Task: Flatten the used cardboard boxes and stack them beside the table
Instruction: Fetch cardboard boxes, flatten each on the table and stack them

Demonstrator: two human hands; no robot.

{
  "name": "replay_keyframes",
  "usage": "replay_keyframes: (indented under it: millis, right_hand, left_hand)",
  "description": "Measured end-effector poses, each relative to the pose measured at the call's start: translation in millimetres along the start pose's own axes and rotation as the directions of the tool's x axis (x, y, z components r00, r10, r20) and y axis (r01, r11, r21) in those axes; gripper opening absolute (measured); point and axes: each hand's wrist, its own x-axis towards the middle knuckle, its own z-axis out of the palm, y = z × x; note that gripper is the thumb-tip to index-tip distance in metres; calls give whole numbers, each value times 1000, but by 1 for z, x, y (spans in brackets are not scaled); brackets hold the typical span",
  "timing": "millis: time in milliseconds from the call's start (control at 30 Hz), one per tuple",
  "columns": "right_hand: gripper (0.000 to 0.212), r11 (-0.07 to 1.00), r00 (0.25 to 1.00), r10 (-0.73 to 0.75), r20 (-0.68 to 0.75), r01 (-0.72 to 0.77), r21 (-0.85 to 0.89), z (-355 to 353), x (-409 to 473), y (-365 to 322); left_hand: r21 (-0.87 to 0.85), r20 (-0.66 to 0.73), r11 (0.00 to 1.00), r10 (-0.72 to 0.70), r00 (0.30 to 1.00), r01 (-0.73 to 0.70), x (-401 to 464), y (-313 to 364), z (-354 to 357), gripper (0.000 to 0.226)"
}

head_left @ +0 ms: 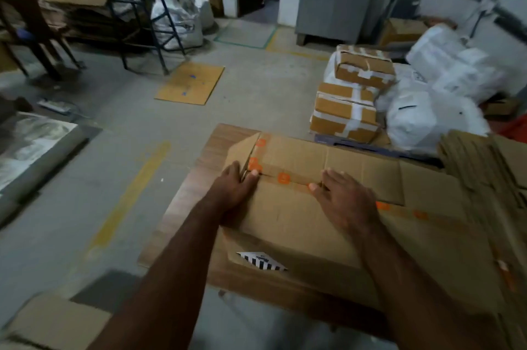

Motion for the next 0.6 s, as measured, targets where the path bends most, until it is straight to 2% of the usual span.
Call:
replay_keyframes:
  millis: [33,67,133,200,233,300,367,400,467,500,567,600]
  right_hand:
    - [65,999,999,26,20,-25,-37,-1,-6,-7]
    - [63,997,998,53,33,-50,-66,-3,-10,-12]
    - [61,991,995,92,38,-87,-100,-13,-15,-19]
    - [59,989,993,117,27,-114,-96,-24,-16,-25]
    - [59,989,990,136,19,-135,-59,-31,-17,-27]
    - [61,987,987,161,-12,-160,28,-45,-21,-30]
    - [65,980,980,175,-98,-164,114,-63,-29,-30]
    - [67,970,971,189,-149,-161,183,-75,-35,-28]
    - [65,945,966,176,-189,-113,306,-98,-51,-22]
    - [59,941,978,128,-162,-68,331,-108,-60,-20]
    - [43,957,999,15,-30,-6,291,-124,-82,-20]
    - [38,964,998,-17,55,2,266,-129,-94,-23]
  left_hand:
    - [-155,51,988,-8,999,16,-2,-3,5,77]
    - [-237,92,971,21,996,2,-5,-6,8,73]
    - [-235,75,971,71,995,-51,-6,-9,5,69]
    - [-140,-2,979,149,989,-147,-4,-5,-5,70]
    - [-137,-31,971,195,980,-197,-7,2,-13,68]
    - [-244,-36,939,243,969,-244,-12,16,-31,60]
    - [-394,42,898,229,972,-195,-15,26,-54,68]
    - [-414,81,893,232,969,-179,-18,28,-65,76]
    - [-391,143,904,247,958,-174,-24,30,-77,81]
    - [-372,160,909,263,951,-189,-30,35,-78,76]
    - [-297,188,924,305,933,-242,-34,42,-70,58]
    - [-206,205,938,321,925,-280,-32,44,-62,50]
